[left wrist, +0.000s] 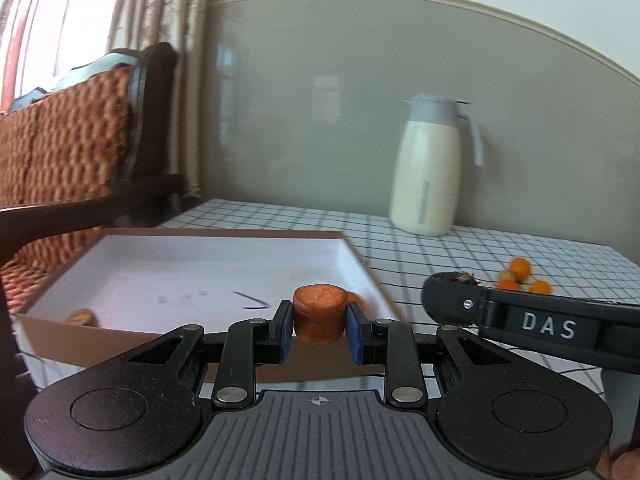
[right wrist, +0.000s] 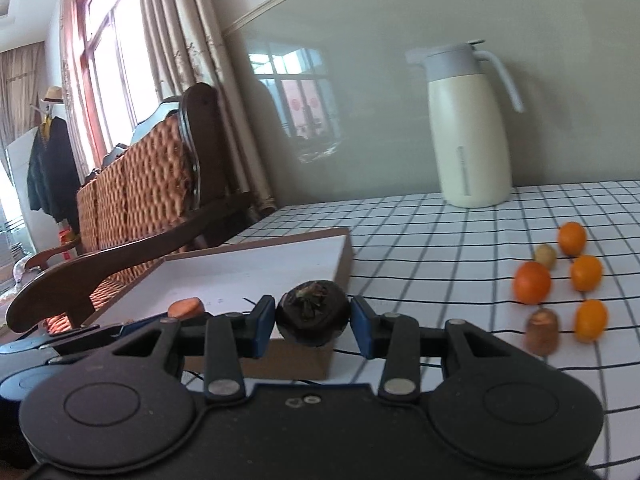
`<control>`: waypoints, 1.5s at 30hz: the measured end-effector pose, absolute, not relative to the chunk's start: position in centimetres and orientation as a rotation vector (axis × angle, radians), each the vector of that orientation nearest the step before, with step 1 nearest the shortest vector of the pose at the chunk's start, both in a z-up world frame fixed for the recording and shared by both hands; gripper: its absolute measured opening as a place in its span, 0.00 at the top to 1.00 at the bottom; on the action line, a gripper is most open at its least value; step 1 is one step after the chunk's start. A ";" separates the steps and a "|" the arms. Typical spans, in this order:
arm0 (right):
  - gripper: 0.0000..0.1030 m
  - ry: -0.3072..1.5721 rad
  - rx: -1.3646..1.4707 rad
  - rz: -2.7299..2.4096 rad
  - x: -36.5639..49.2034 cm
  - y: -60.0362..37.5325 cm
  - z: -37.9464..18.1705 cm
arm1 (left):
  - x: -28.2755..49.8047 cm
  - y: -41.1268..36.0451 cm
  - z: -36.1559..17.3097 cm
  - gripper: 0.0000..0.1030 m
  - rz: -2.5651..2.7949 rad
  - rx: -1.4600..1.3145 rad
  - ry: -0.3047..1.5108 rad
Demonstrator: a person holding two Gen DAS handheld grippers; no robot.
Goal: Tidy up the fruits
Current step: 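Carry the carrot slice and mangosteen in both tools over the white tray, then open both tools to release the carrot slice and mangosteen into the tray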
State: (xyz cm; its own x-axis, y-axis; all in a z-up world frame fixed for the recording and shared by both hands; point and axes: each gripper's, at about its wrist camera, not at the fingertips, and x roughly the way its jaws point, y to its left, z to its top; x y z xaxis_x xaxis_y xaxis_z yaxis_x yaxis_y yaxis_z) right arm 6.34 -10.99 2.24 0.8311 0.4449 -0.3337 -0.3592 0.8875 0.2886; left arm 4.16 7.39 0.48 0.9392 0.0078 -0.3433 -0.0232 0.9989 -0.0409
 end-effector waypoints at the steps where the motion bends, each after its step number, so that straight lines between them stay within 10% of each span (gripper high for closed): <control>1: 0.68 0.405 0.218 0.436 6.5 -10.7 2.2 | 4.1 7.8 0.5 0.73 0.025 -0.049 0.350; 45: 0.68 0.425 0.178 0.400 14.5 -4.1 1.7 | 11.9 21.6 -0.1 0.72 0.378 -0.141 0.386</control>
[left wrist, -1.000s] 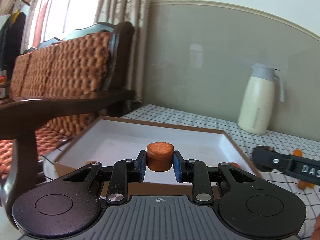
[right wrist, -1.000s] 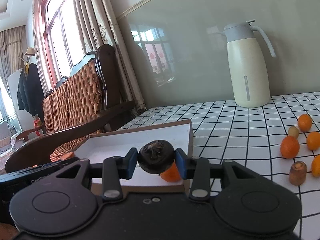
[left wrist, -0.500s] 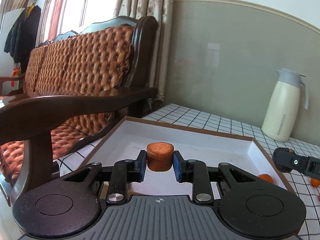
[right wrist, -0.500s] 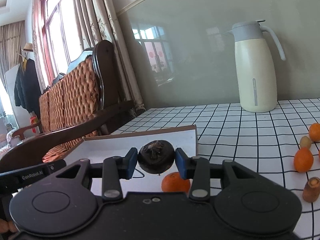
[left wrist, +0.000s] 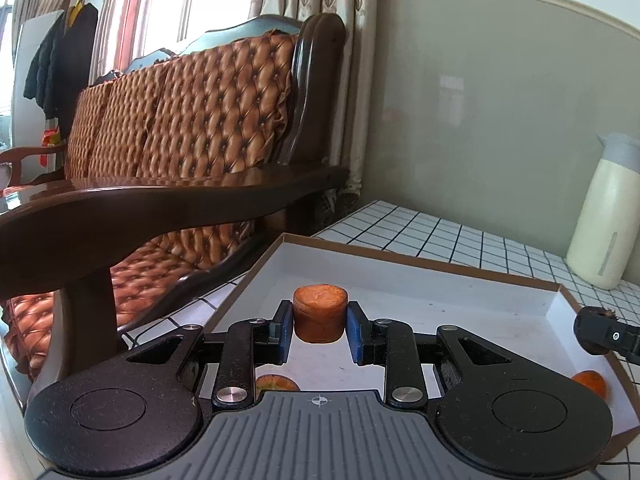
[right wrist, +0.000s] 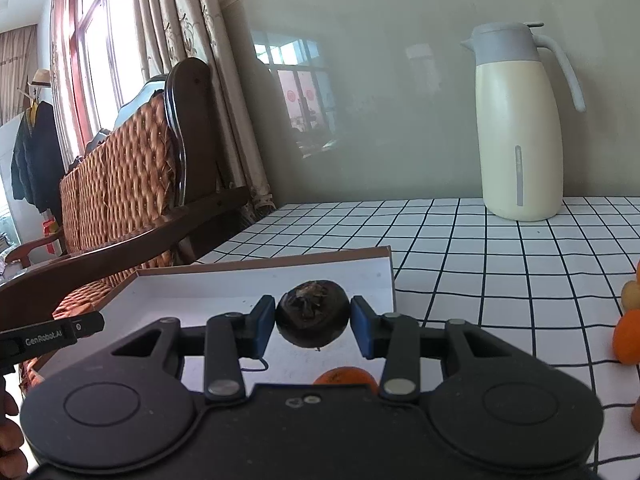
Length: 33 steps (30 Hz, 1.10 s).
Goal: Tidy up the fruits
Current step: 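Open both tools to release the carrot slice and mangosteen into the tray, then move both open tools from the tray to the fruit on the table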
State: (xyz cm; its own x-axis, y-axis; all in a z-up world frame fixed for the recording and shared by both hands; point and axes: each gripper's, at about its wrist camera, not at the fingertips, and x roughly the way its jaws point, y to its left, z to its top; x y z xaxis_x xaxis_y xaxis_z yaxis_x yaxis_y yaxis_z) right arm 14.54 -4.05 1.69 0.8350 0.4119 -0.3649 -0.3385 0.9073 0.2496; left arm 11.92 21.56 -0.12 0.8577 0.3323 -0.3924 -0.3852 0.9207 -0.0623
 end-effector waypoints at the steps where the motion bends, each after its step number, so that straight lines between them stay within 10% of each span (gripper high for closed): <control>1: 0.68 0.426 0.179 0.401 14.7 -4.0 1.7 | 12.1 21.6 -0.2 0.72 0.380 -0.134 0.387; 8: 0.54 0.429 0.176 0.354 15.4 -3.6 1.3 | 13.3 22.1 -0.4 0.70 0.395 -0.130 0.399; 9: 0.36 0.415 0.185 0.345 15.2 -3.8 1.4 | 13.7 22.3 -0.5 0.62 0.395 -0.132 0.417; 11: 0.26 0.360 0.201 0.326 14.5 -4.2 1.9 | 13.8 22.4 -0.3 0.01 0.403 -0.159 0.437; 19: 0.06 0.288 0.220 0.338 13.6 -5.2 3.0 | 11.8 21.2 1.9 0.00 0.406 -0.117 0.292; 33: 0.06 0.335 0.266 0.368 12.6 -6.9 2.6 | 9.8 18.7 2.2 0.00 0.421 0.017 0.270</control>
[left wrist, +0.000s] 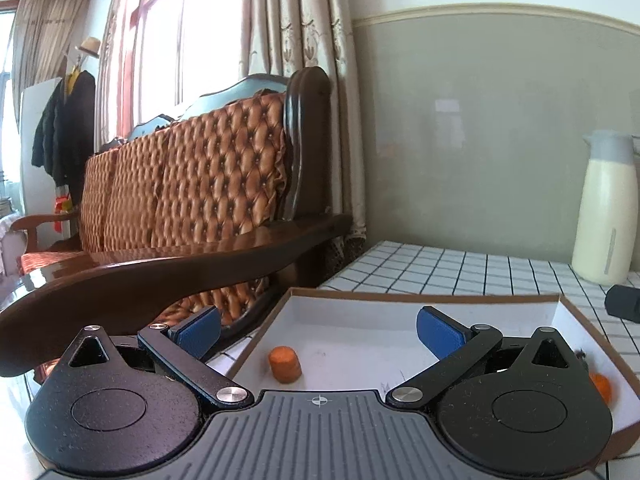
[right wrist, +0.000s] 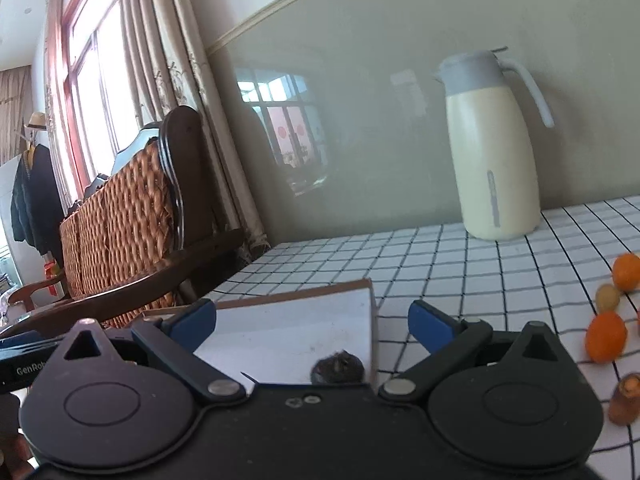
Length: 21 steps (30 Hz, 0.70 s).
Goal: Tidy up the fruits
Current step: 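Move both open tools from the tray to the fruit on the table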
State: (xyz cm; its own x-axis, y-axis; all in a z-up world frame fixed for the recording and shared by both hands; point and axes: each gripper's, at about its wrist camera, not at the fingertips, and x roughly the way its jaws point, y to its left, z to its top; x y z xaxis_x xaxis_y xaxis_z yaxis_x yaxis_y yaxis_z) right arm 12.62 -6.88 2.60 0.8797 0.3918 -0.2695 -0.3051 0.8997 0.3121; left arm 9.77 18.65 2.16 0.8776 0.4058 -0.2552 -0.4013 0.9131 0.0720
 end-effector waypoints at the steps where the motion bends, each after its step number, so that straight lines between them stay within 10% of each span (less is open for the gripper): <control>1: 0.06 0.337 0.271 0.363 12.5 -7.2 2.5 | 9.7 18.5 2.1 0.00 0.419 0.017 0.278; 11: 0.08 0.369 0.295 0.293 11.2 -11.2 2.7 | 9.0 15.4 2.1 0.00 0.312 -0.016 0.296; 21: 0.40 0.415 0.242 0.214 8.9 -15.5 2.9 | 8.3 9.9 1.9 0.00 0.193 -0.058 0.311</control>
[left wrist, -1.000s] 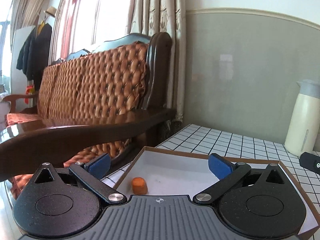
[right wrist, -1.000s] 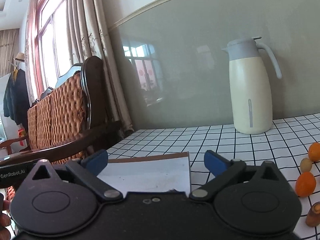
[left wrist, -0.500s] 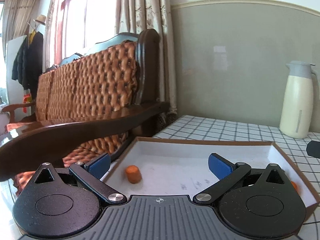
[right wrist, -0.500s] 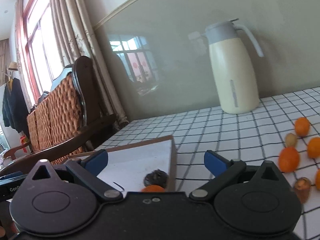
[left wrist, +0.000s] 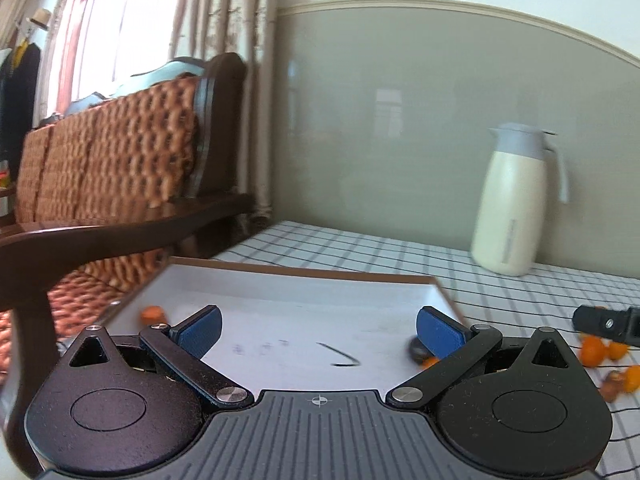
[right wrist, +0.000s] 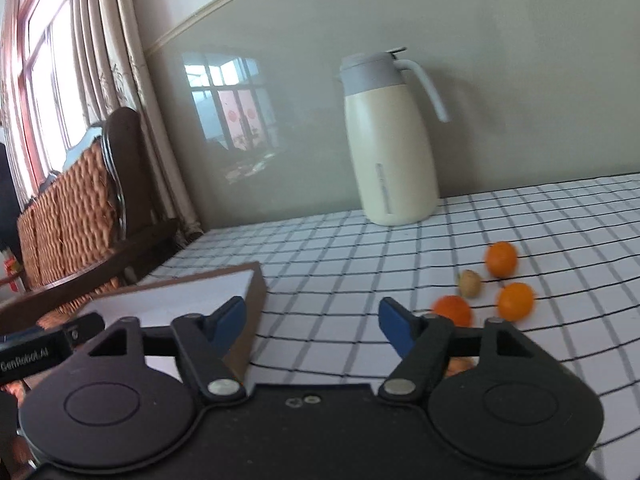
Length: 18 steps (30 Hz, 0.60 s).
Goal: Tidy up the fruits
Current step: 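Move both open tools from the tray to the fruit on the table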
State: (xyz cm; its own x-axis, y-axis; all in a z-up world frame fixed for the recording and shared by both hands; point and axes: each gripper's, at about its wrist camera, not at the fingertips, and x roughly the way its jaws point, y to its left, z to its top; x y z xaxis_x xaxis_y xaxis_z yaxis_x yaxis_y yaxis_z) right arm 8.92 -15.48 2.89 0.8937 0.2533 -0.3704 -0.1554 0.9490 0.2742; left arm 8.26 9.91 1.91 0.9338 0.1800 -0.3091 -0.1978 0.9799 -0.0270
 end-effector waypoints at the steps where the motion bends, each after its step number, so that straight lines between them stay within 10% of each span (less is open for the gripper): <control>1: 0.40 0.416 0.238 0.206 8.5 -15.9 2.9 | 8.4 9.5 1.9 0.00 0.183 -0.058 0.314; 18: 0.68 0.451 0.217 0.062 4.5 -22.7 1.6 | 7.7 -2.4 0.1 0.01 -0.066 0.047 0.357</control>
State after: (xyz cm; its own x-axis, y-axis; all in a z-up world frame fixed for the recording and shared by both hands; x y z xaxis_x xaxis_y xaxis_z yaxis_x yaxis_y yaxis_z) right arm 4.52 -22.66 1.61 0.8985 0.1071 -0.4258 -0.0114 0.9751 0.2213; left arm 7.73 -2.43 0.06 0.9350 -0.0560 -0.3502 0.0725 0.9968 0.0344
